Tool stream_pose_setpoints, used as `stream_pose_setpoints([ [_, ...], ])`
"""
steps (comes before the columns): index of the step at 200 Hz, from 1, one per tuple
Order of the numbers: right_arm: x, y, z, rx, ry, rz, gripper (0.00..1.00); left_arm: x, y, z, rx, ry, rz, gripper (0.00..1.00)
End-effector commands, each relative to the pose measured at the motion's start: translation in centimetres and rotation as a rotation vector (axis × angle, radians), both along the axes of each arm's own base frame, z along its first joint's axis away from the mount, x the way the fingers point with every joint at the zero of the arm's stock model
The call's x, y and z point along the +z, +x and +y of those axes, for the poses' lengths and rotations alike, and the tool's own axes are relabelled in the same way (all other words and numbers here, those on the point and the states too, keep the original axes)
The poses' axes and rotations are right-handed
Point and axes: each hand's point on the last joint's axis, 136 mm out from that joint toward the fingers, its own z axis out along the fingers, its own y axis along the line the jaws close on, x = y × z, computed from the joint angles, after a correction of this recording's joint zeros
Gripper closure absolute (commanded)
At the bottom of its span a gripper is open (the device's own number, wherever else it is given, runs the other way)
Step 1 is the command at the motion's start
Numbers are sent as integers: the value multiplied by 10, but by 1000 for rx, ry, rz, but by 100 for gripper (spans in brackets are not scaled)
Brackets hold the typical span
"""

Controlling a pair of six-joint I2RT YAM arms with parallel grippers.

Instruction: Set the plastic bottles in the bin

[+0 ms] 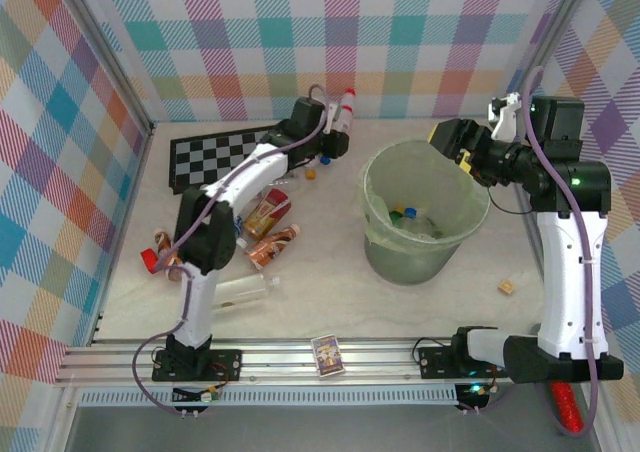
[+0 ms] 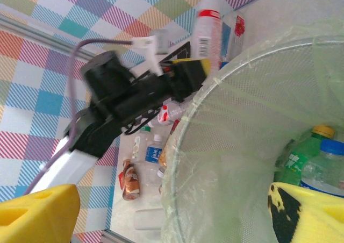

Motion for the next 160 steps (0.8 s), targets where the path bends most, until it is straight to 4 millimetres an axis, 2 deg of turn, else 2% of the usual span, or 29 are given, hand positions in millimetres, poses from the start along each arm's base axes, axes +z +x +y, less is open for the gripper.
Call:
stream_pose_setpoints([
  [1,17,16,2,-11,51,-50,10,84,-13,14,24,-120,-179,60],
  [35,31,34,18,17,90,-87,10,134,-59,32,-12,-204,-258,60],
  [72,39,56,62,118,88,-114,9,172,-117,37,-119,-315,-278,60],
  [93,47,66,100,235,109,-154,7,184,-146,32,-205,-396,-256,60],
  [111,44,77,120,287,109,-143,6,194,-168,25,-281,-464,-237,60],
  [133,40,90,138,327,105,-127,5,202,-186,18,-351,-524,-220,60],
  [160,35,102,144,335,109,-108,4,204,-197,14,-381,-536,-215,60],
])
